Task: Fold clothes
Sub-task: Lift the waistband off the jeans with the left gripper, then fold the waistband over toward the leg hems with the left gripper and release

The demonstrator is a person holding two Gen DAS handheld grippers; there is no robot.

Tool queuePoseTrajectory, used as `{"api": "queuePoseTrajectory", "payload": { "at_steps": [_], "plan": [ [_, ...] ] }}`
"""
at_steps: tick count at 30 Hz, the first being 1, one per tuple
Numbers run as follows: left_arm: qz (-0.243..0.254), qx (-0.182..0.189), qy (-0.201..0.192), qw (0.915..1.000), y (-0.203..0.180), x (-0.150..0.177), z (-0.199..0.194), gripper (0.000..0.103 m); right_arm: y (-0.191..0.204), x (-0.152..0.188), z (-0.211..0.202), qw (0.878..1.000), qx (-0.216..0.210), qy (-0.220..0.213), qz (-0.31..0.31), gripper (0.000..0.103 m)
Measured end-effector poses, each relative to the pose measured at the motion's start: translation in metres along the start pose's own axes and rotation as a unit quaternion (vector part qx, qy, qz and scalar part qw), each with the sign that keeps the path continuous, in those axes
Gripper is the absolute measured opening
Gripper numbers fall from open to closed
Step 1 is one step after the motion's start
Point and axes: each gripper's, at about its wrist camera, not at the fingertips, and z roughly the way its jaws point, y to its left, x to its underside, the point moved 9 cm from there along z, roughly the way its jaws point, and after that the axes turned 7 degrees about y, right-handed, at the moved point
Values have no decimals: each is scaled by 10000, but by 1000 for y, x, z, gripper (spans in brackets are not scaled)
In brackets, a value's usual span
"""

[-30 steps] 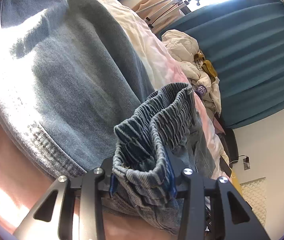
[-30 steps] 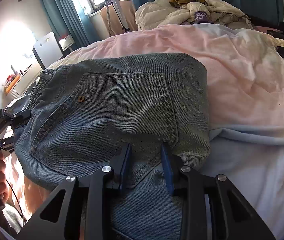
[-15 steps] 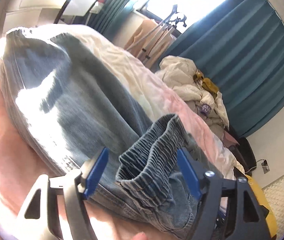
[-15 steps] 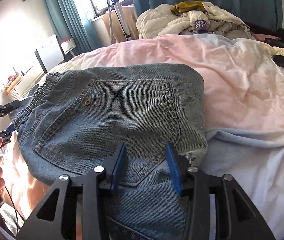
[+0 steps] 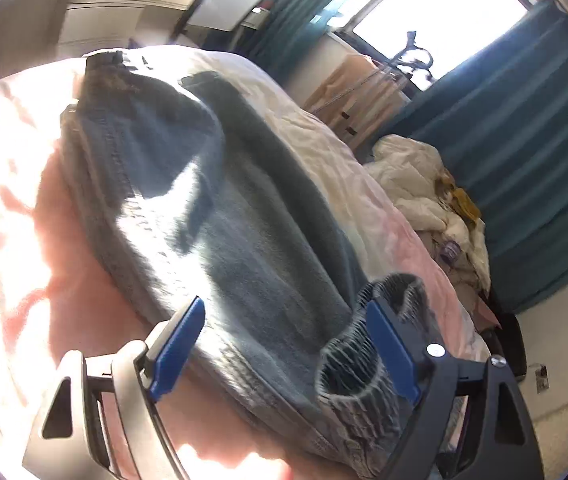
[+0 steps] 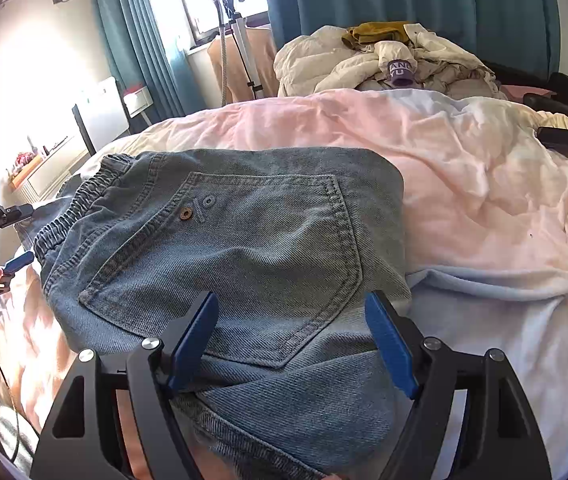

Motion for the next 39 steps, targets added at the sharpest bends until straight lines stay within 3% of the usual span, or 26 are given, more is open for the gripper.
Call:
{"api": "queuePoseTrajectory", "payload": {
  "at_steps": [2,6,12,15,19,24,27,30,31,32,35,39],
  "plan": [
    [-519,-104,-27,9986,28,-15,-2,84,0,2,1,10000,31,23,-15,77],
    [-1461,117,-184,9890,76,-47,-9,84,0,3,2,10000,33,71,7,77],
    [-2060,413,-92,9776,136,-74,1,84,-1,6,2,9999,-5,84,70,77],
    [-2457,1029,34,9639,147,-75,17,84,-1,5,8,9998,27,118,126,77],
    [-2387,1753,-26,9551,140,-89,27,84,-1,6,11,9999,77,90,112,77],
    [-1963,1752,-53,9648,120,-94,41,84,3,9,14,9998,93,81,124,77],
    [-1626,1360,-27,9773,113,-97,52,83,5,12,14,9999,108,88,83,77],
    [-1499,746,-23,9859,116,-99,64,65,6,15,12,9999,108,91,59,77],
    [-1502,623,-35,9867,118,-100,66,54,6,15,12,9999,101,92,62,77],
    [-1516,573,-66,9868,120,-101,66,39,6,16,11,9999,94,94,67,77],
    [-1393,461,-206,9890,111,-103,59,15,6,17,8,9999,71,97,120,77],
    [-502,676,-912,9923,42,-116,7,9,2,12,2,9990,-91,110,433,77]
  ]
}}
